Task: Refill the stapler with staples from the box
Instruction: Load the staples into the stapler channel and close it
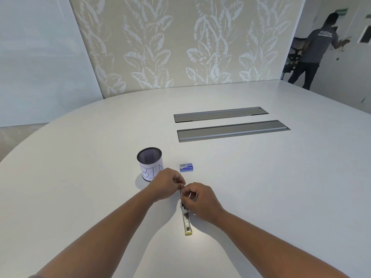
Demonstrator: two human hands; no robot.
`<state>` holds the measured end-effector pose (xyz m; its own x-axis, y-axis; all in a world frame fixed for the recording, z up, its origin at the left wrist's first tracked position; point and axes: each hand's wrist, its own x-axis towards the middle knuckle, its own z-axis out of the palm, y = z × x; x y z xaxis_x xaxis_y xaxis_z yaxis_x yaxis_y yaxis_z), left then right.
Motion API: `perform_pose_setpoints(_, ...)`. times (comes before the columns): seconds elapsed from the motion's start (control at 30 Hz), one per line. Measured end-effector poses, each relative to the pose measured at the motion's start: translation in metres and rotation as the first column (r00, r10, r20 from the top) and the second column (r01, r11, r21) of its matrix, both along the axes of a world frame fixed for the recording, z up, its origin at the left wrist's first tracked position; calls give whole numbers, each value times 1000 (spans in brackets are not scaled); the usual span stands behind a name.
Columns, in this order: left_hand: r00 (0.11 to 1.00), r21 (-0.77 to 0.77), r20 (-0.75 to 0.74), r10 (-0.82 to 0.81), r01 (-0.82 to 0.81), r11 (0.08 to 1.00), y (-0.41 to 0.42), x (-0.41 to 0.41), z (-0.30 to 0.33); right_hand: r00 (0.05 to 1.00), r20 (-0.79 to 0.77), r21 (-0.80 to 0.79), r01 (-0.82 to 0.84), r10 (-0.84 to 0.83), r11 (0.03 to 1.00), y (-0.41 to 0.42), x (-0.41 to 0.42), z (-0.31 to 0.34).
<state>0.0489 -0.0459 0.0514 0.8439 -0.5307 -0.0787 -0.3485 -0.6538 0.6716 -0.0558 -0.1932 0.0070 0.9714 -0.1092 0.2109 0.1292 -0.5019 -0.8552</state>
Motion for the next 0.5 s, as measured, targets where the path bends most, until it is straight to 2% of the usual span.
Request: perform_pose_setpoints(0.5,999,2,-23,-38,38,999,8,-1,5,999,-37,49,-16,18,999,-1,4,1)
